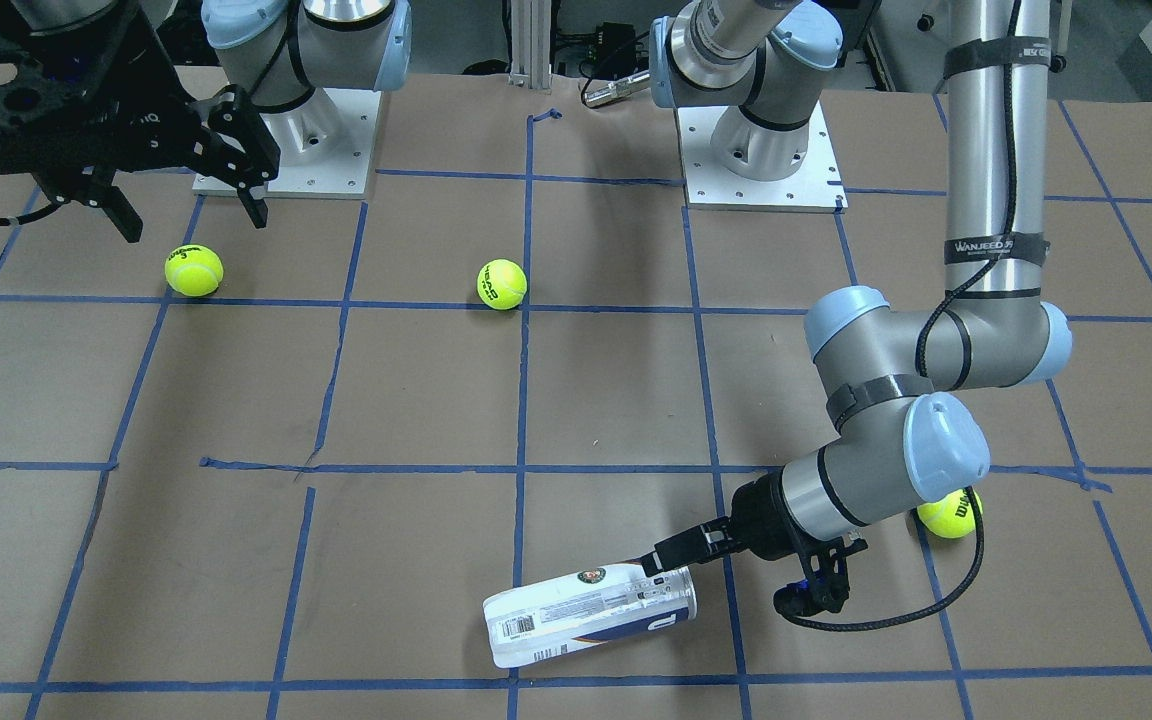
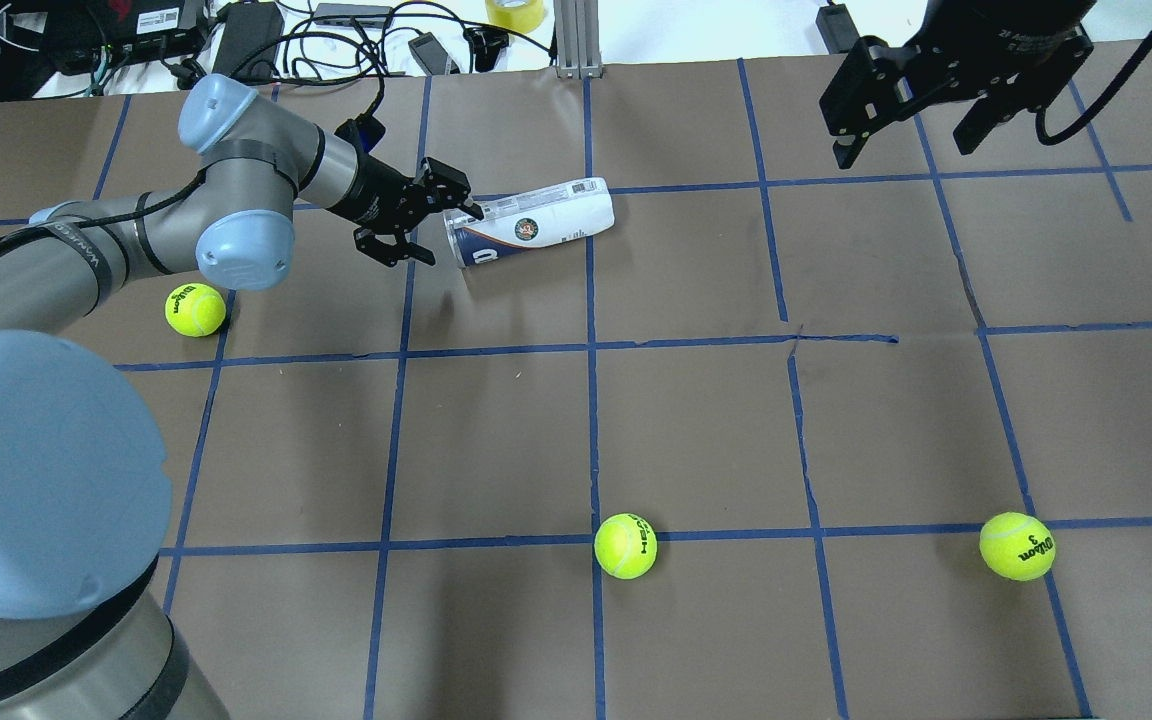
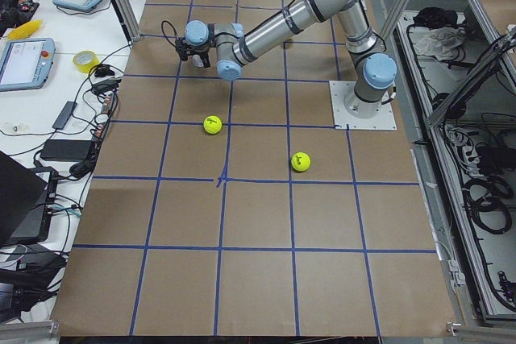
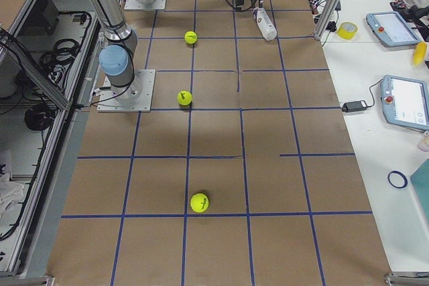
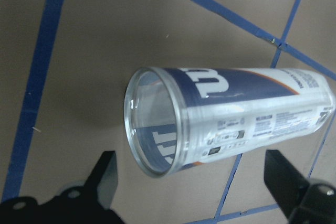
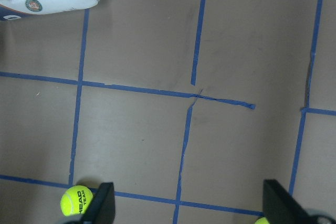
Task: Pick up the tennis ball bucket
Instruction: 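Close the left gripper on the can's open end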
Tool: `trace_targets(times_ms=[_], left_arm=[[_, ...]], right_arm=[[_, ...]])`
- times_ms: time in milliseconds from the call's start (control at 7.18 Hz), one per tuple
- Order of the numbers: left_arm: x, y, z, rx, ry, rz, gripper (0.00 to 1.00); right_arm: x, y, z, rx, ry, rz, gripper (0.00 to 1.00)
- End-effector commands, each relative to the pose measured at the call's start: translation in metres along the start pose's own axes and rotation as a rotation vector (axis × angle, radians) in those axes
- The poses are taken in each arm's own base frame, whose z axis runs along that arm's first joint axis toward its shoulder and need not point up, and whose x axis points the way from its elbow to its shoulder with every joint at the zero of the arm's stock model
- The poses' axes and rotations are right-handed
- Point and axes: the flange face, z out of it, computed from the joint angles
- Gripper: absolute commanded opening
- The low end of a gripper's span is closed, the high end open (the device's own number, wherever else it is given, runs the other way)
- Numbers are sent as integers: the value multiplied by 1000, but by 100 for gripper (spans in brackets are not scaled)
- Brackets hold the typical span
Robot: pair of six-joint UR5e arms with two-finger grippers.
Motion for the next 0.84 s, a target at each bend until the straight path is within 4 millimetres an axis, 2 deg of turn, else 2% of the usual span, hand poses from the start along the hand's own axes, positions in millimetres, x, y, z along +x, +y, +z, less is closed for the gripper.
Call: trace_targets(times_ms=[0,279,697], left_arm=[[1,-9,5,5,13,-34,100],[12,-17,-1,17,55,-29,100],[8,-16,14,-1,55,-39,100]], right_arm=[[-3,16,-17,25,24,-12,100],[-1,16,-6,9,25,-14,100],[4,16,0,3,26,0,100]])
